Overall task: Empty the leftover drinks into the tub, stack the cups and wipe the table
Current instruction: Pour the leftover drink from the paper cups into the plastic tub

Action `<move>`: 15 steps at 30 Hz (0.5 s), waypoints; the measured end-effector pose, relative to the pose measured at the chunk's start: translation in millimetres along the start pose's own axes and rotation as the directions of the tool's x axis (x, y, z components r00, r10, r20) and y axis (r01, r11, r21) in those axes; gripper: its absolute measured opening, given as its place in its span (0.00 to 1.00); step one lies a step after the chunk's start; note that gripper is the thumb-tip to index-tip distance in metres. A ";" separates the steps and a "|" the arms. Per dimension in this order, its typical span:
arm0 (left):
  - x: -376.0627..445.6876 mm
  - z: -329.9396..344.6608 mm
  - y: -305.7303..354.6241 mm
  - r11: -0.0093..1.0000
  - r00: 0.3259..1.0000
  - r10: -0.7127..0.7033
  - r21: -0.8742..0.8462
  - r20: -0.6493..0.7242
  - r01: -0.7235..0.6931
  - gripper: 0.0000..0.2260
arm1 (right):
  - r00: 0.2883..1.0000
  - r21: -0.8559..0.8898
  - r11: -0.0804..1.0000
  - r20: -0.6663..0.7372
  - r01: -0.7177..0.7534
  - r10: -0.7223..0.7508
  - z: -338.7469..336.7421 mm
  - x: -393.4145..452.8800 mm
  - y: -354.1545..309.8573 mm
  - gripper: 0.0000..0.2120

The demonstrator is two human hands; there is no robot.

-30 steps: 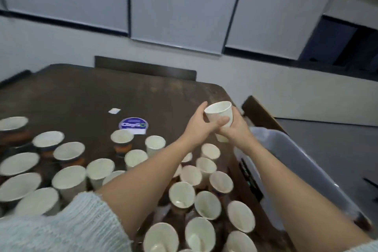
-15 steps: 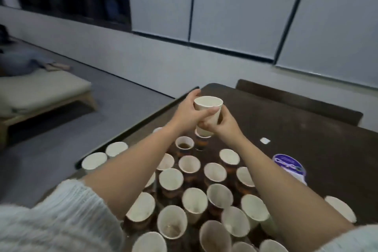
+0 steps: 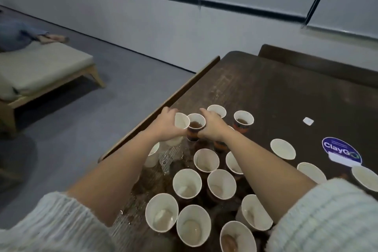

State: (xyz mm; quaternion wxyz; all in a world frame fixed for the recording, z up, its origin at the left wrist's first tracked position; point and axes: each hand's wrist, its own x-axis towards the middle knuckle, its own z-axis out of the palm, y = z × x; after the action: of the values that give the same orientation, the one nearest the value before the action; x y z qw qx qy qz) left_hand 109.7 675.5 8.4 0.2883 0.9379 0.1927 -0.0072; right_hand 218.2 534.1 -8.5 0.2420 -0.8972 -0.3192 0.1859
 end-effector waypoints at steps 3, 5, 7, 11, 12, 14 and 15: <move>13.9 18.9 -21.6 0.993 0.995 -0.041 0.111 0.091 0.030 0.36 | 0.998 -0.055 0.997 -0.006 -0.063 0.063 15.5 18.8 5.5 0.46; 20.0 27.0 -30.1 0.982 0.993 -0.057 0.183 0.107 0.036 0.37 | 0.997 -0.055 0.996 -0.010 -0.073 0.072 25.2 27.6 7.5 0.48; 29.3 32.2 -37.6 0.970 0.990 -0.068 0.242 0.122 0.037 0.38 | 0.995 -0.060 0.993 -0.021 -0.098 0.097 33.4 37.3 8.2 0.48; 40.7 34.4 -45.6 0.959 0.985 -0.040 0.285 0.170 -0.010 0.38 | 0.990 -0.045 0.990 -0.058 -0.130 0.128 43.6 49.0 7.9 0.48; 43.6 34.2 -46.8 0.960 0.982 -0.024 0.279 0.185 -0.029 0.37 | 0.989 -0.042 0.990 -0.059 -0.138 0.136 45.8 52.1 8.1 0.48; 47.9 33.4 -49.4 0.965 0.979 0.003 0.256 0.206 -0.057 0.38 | 0.987 -0.037 0.987 -0.052 -0.155 0.153 49.9 58.7 7.4 0.46; 49.9 33.2 -51.0 0.970 0.976 0.009 0.235 0.219 -0.061 0.39 | 0.985 -0.035 0.986 -0.050 -0.165 0.163 52.2 62.5 6.2 0.44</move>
State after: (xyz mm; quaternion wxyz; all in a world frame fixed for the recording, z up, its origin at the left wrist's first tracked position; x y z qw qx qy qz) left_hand 140.5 714.1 -52.9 0.1922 0.9628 0.1413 -0.1272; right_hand 241.2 587.7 -65.6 0.2156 -0.9291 -0.2421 0.1777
